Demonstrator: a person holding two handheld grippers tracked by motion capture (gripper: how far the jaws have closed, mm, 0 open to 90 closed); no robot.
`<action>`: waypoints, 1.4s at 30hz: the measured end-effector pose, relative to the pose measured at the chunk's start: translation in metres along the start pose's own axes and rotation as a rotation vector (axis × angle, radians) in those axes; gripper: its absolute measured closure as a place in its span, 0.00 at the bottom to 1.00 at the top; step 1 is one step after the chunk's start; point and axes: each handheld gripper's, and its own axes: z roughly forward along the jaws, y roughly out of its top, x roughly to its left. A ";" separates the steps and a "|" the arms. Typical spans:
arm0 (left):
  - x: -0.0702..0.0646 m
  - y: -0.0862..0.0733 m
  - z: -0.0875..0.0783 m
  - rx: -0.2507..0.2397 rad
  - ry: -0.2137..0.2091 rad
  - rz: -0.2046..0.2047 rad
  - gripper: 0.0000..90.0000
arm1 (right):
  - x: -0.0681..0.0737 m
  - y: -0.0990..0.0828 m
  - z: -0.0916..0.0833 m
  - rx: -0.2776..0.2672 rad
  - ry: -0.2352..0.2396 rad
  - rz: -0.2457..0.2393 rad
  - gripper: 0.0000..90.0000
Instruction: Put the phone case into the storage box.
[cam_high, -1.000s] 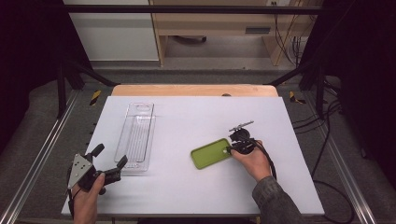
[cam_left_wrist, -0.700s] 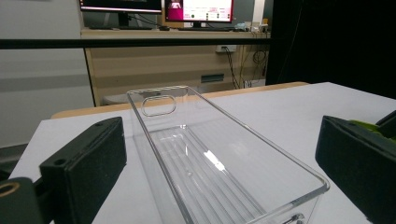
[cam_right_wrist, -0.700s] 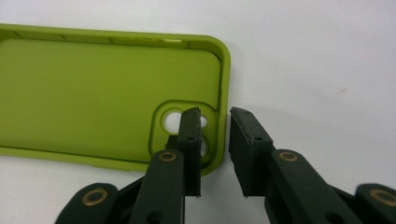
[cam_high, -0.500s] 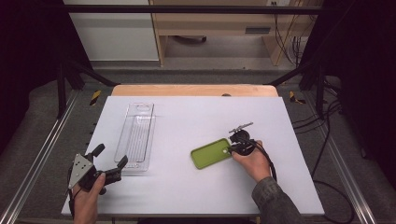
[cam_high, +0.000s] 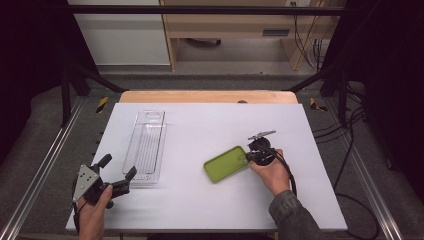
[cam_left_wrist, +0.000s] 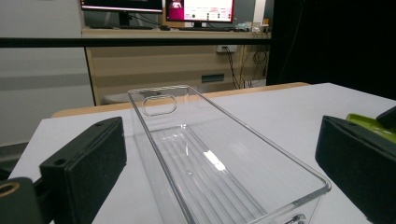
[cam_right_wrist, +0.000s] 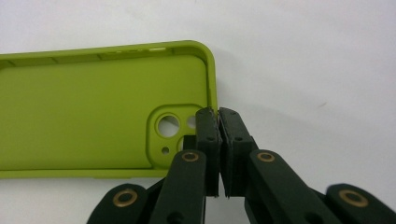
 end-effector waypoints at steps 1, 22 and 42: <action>0.000 0.000 0.000 0.001 -0.002 0.001 0.02 | 0.001 0.001 -0.001 -0.006 -0.001 -0.004 0.97; -0.006 0.015 -0.005 0.044 0.031 -0.002 0.02 | 0.015 0.005 -0.034 -0.131 -0.065 -0.088 0.97; -0.040 0.067 0.037 0.226 -0.059 0.094 0.03 | 0.022 0.006 -0.062 -0.237 -0.120 -0.155 0.97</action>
